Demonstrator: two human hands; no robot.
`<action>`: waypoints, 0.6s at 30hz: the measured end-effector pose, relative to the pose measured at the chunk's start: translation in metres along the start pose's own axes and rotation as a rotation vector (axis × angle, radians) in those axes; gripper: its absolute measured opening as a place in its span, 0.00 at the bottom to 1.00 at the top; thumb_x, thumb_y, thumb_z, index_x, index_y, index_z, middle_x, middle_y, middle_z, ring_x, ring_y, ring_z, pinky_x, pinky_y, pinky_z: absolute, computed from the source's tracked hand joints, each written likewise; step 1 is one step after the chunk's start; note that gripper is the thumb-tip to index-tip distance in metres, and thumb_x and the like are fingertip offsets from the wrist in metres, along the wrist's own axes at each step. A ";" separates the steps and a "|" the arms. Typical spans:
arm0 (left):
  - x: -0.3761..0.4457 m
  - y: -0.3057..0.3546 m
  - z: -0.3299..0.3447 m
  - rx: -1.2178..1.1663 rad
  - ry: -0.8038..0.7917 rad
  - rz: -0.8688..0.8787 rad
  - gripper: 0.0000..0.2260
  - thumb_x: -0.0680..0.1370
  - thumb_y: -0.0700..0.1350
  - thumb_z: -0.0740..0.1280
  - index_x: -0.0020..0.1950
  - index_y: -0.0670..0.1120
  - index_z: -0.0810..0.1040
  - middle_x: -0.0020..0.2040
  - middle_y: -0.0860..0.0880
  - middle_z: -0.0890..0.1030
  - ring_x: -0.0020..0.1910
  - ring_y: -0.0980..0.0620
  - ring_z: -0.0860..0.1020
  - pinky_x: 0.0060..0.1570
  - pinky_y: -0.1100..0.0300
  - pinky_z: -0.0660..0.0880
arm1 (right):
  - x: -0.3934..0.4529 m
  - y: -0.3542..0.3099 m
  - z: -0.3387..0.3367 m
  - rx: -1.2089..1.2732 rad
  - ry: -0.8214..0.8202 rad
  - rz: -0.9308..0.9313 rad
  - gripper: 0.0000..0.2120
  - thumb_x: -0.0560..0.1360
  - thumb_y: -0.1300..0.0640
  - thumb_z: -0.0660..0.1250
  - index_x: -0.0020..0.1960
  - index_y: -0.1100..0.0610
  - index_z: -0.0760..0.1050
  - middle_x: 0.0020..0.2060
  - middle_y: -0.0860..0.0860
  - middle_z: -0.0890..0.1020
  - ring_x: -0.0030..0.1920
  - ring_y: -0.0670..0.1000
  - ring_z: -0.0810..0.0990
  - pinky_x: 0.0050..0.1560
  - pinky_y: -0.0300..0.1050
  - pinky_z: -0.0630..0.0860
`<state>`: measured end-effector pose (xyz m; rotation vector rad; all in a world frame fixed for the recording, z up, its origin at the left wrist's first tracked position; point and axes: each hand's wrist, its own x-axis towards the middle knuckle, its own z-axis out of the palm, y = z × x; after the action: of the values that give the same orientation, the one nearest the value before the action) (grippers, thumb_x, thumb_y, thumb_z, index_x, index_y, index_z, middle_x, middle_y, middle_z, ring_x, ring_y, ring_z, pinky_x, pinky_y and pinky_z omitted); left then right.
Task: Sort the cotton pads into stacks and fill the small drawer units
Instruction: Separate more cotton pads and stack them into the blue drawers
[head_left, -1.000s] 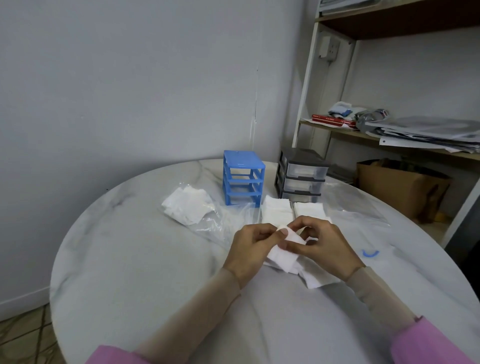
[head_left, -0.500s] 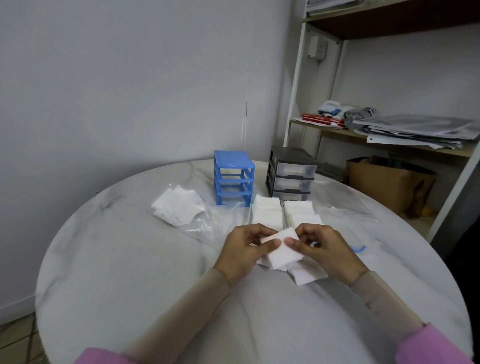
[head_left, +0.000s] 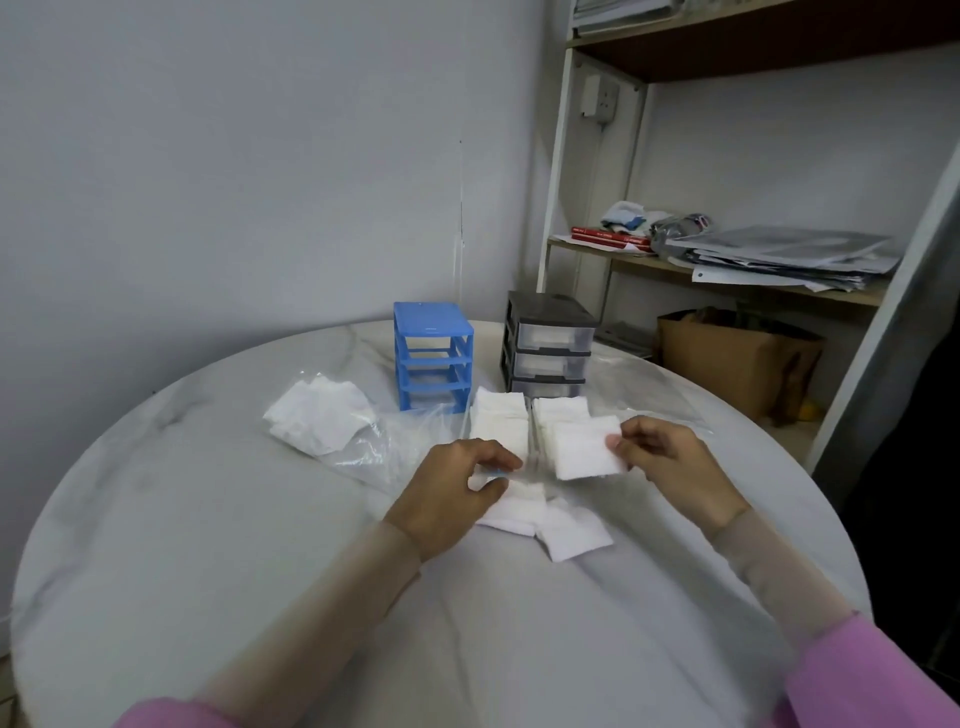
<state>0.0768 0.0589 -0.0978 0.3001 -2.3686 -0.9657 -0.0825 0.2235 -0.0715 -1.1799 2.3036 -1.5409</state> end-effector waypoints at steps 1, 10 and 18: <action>0.000 -0.001 0.000 0.067 -0.040 0.016 0.09 0.76 0.40 0.67 0.54 0.48 0.81 0.54 0.54 0.81 0.53 0.60 0.76 0.51 0.76 0.66 | 0.003 0.001 -0.006 -0.015 0.036 0.015 0.04 0.76 0.60 0.65 0.42 0.58 0.76 0.35 0.51 0.77 0.36 0.48 0.73 0.34 0.29 0.68; -0.002 0.003 0.002 0.312 -0.175 0.047 0.17 0.76 0.46 0.66 0.64 0.51 0.72 0.55 0.55 0.76 0.58 0.56 0.72 0.60 0.61 0.67 | 0.032 0.025 -0.047 -0.319 0.224 0.148 0.07 0.76 0.57 0.67 0.51 0.59 0.78 0.45 0.54 0.79 0.48 0.53 0.77 0.51 0.45 0.72; 0.003 0.003 0.000 0.341 -0.241 0.056 0.14 0.73 0.45 0.70 0.59 0.48 0.77 0.51 0.54 0.74 0.56 0.56 0.71 0.59 0.63 0.67 | 0.037 0.033 -0.045 -0.618 0.116 0.290 0.05 0.75 0.52 0.67 0.48 0.50 0.71 0.48 0.52 0.80 0.54 0.55 0.75 0.60 0.51 0.67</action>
<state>0.0743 0.0597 -0.0947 0.2543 -2.7472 -0.5957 -0.1478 0.2371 -0.0671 -0.7993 2.9813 -0.8383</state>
